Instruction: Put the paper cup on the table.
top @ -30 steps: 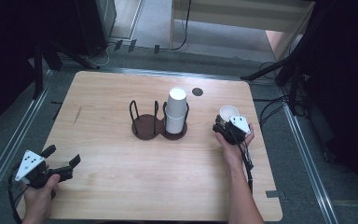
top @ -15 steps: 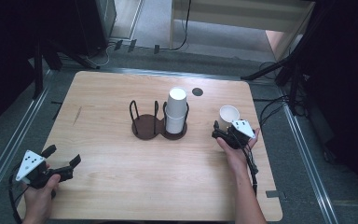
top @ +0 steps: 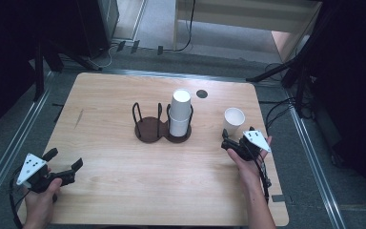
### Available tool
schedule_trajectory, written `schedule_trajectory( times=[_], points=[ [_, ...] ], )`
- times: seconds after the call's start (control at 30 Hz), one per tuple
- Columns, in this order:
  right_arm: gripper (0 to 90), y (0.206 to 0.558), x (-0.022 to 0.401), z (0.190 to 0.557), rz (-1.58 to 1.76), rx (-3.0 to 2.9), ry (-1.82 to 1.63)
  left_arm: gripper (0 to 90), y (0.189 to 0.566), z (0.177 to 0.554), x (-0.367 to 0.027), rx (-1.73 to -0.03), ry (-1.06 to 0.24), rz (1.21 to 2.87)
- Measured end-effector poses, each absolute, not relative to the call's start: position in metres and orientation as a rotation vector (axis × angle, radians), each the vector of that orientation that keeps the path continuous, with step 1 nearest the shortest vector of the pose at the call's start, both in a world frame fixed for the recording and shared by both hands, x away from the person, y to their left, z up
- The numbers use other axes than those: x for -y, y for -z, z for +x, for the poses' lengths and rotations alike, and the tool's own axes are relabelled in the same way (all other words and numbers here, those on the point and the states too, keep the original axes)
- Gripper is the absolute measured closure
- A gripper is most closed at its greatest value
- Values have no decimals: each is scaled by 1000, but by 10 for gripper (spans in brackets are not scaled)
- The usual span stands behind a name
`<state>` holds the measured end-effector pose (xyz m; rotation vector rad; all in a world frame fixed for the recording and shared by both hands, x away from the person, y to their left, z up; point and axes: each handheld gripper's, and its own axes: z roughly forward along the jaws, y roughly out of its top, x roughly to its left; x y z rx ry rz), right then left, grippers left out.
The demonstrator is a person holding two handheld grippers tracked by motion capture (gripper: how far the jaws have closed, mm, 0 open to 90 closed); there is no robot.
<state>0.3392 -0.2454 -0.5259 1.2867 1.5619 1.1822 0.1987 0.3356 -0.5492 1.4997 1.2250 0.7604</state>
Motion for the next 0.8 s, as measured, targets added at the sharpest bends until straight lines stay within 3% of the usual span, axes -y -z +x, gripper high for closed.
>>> schedule_trajectory(
  times=[0.8],
  points=[
    [0,513,273,294,1222,-1554,-1221,0,549,198,-335,-1215,-762,1503]
  ],
)
